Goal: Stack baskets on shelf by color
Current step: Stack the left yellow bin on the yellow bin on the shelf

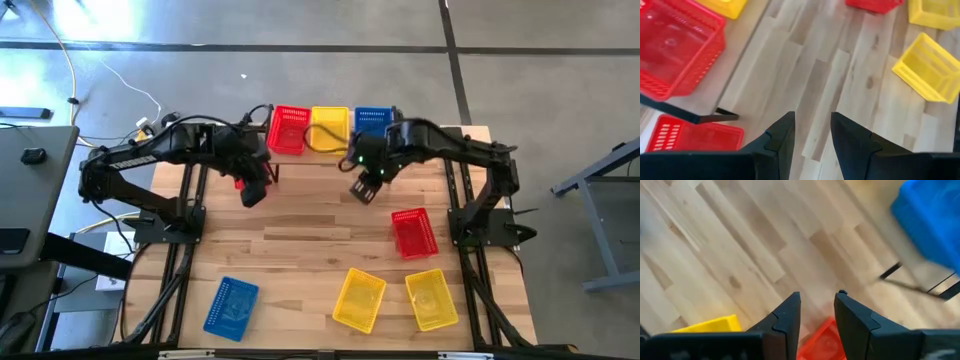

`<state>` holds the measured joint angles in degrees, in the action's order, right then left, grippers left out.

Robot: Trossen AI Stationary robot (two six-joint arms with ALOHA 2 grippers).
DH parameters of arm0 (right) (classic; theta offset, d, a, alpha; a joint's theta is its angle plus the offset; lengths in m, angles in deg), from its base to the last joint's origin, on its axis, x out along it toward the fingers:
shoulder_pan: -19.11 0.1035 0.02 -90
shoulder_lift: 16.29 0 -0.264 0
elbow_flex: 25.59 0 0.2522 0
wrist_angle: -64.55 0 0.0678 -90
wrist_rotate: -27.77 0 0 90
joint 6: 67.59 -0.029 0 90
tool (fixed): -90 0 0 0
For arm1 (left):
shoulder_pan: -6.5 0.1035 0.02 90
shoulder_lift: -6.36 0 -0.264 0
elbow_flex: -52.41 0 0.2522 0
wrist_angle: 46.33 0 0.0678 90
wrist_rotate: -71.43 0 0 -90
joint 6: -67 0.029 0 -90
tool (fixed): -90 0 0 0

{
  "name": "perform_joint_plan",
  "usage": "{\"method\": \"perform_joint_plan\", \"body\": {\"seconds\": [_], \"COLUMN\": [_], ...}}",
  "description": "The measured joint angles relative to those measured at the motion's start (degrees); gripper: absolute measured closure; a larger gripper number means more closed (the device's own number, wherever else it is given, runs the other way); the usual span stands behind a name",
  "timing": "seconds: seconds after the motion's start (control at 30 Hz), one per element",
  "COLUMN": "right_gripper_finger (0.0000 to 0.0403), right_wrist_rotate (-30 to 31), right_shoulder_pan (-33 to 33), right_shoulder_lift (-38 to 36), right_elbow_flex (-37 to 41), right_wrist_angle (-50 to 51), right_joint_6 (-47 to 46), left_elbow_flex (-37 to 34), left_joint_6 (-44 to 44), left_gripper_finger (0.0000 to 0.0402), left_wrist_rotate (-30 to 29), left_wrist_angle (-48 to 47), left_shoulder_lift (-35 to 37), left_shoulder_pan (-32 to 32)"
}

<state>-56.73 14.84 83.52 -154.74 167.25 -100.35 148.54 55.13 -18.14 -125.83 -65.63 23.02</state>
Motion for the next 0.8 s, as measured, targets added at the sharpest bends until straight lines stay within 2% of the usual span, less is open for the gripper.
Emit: {"method": "perform_joint_plan", "body": {"seconds": [0.3,0.8], "right_gripper_finger": [0.0297,0.0297], "right_wrist_rotate": [-3.09,-4.72], "right_shoulder_pan": [10.01,24.82], "right_shoulder_lift": [0.00,0.07], "right_elbow_flex": [5.68,17.65], "right_wrist_angle": [-0.12,-9.20], "right_joint_6": [-13.81,-47.10], "left_elbow_flex": [0.00,0.00], "left_joint_6": [1.14,0.92], "left_gripper_finger": [0.0284,0.0284], "left_wrist_rotate": [-0.05,-0.20], "left_wrist_angle": [0.00,0.02], "left_shoulder_lift": [0.00,0.00], "left_shoulder_pan": [-3.63,-4.64]}}
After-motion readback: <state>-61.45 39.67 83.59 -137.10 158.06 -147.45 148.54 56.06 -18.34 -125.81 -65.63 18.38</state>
